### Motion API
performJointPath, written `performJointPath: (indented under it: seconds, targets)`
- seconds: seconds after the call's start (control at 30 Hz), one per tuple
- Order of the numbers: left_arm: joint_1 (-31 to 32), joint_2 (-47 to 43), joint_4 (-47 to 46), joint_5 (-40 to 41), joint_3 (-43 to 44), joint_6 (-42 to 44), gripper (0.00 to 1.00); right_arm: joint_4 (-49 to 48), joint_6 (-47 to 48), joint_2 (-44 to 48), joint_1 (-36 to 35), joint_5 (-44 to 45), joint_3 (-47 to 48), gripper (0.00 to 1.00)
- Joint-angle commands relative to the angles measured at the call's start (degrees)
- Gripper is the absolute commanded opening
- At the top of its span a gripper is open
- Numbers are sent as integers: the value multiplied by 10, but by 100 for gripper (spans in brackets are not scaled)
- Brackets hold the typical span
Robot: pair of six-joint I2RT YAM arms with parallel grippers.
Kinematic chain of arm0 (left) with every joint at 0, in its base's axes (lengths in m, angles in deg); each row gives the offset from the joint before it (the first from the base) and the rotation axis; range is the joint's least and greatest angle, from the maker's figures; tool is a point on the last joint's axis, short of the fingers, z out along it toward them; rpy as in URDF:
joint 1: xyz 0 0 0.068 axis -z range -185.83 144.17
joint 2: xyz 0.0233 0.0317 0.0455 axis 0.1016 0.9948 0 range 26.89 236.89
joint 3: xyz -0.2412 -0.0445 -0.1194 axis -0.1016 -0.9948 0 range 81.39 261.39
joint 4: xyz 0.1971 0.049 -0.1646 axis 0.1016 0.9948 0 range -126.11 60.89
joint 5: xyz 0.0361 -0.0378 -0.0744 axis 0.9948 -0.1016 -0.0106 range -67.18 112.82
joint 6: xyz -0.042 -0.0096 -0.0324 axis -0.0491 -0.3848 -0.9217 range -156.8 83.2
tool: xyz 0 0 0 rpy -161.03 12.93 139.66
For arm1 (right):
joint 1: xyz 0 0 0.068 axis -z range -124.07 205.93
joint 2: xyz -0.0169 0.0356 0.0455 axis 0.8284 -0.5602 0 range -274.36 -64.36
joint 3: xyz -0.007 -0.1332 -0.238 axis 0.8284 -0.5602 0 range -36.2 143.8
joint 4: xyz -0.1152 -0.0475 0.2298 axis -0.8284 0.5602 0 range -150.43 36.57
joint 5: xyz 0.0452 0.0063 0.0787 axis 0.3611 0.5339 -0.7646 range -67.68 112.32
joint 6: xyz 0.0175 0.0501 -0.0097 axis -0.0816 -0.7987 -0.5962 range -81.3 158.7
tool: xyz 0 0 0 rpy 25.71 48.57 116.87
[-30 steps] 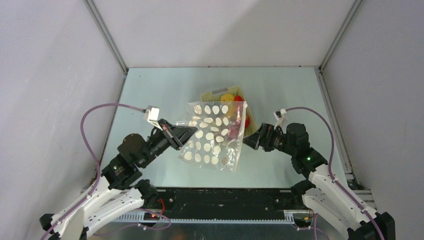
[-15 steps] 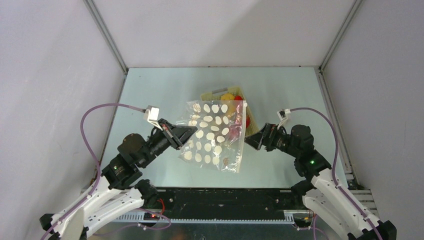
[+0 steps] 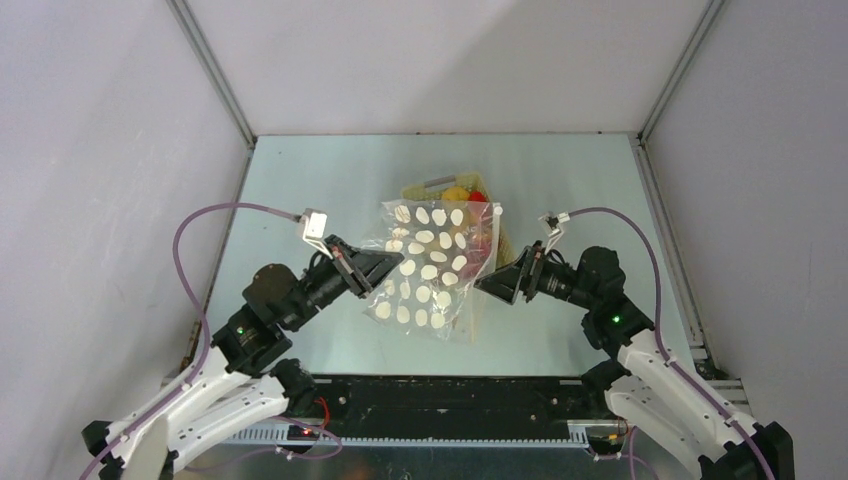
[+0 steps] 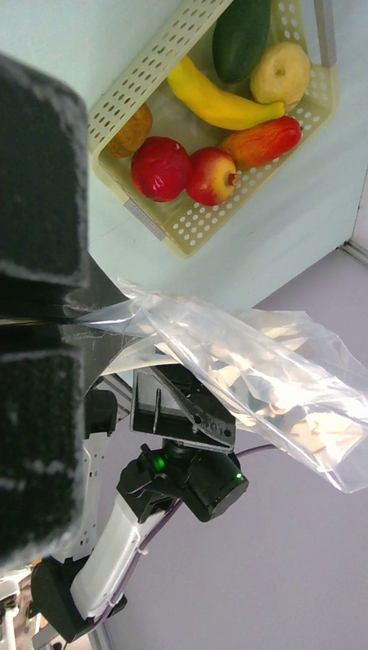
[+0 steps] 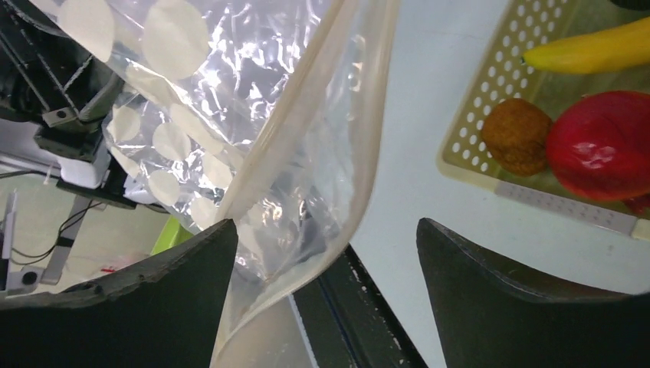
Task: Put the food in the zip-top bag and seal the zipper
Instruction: Open the zipper of the food storage bag at the center of the board.
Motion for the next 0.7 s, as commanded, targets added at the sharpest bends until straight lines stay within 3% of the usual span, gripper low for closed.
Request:
performJointPath:
  seconds: [0.0,0.17,0.33,0.43,0.67]
  targets:
    - [3,10,-38,-24,-4,-8,0,-69,-15,-3,-16,-15,3,81]
    - [2,10,-43,-20,-11,-13,0,-89,-25,1,-29,4,3,43]
    - [2,-1,-54,-23,-26,-17,0,-99,-30,9,-40,26,3,25]
    - [3,-12,-55,-24,-30,-17,0,-101,-34,7,-43,37,3,3]
    - [2,-37,-51,-16,-42,-16,1,-72,-35,-10,-49,71,7,0]
